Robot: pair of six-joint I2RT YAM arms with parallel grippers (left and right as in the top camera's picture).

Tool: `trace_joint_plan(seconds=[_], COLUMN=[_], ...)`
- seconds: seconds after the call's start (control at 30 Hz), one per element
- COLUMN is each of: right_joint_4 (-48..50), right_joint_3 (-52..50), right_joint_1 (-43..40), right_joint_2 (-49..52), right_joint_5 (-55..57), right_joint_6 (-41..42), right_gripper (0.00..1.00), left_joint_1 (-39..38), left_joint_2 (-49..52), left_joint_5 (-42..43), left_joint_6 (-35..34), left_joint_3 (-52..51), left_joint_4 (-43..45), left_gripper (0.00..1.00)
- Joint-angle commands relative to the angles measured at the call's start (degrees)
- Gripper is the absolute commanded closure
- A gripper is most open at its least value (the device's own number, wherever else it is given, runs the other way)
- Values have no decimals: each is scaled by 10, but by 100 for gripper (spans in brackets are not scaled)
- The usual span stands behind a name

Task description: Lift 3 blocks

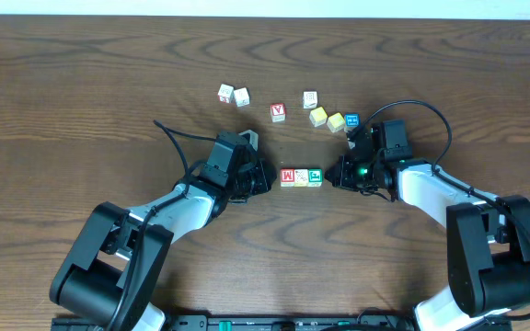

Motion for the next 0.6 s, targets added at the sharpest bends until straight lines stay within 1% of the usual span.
trace_joint_plan(seconds=[0.0,0.4,0.57], right_joint_4=[0,0,0], right_joint_3=[-5,-5,-5], right_joint_1=[-4,-3,-3], right_joint_2=[2,2,2], right_joint_5=[-15,-29,-31], right_joint_6=[-11,-11,-11], right_gripper=[99,99,99], left_joint_1=[-1,-2,-18], left_joint_2=[3,3,5], left_joint_5=[9,4,-16], left_joint_6=[13,13,13], left_joint_3=[-2,-2,-2], left_joint_4=[1,-10,-10], left_gripper=[92,92,93])
